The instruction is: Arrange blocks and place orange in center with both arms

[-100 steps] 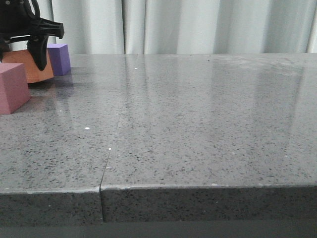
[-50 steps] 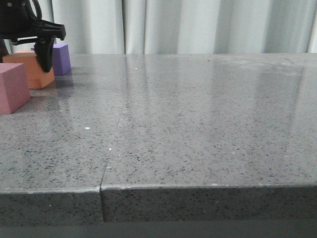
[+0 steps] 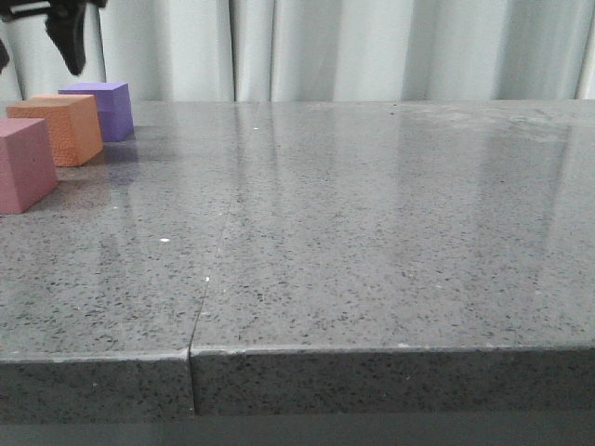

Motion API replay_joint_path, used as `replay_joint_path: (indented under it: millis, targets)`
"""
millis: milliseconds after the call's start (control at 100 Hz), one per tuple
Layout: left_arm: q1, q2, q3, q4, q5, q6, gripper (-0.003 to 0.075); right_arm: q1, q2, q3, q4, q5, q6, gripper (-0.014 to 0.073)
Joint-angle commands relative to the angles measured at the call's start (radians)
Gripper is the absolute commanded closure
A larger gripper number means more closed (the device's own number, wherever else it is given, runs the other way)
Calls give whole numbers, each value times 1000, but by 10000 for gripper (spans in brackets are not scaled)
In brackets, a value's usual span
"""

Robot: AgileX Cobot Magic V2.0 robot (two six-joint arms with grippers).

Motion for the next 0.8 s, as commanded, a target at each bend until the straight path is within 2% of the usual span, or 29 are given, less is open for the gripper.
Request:
replay_joint_path:
  millis: [0,230,310,790]
  targets:
    - [0,-81,-27,8,-50,-11,343,3,2,-25,-9,-67,-8,664]
    - [0,-177,16,8,-89,-11,673,3,2,-25,-9,-67,-8,664]
    - [0,-208,44,8,-93,-11,743,3,2,-25,-9,-67,-8,664]
    - [0,-399,175,1,-84,-11,741,3,2,-25,-9,-67,-8,664]
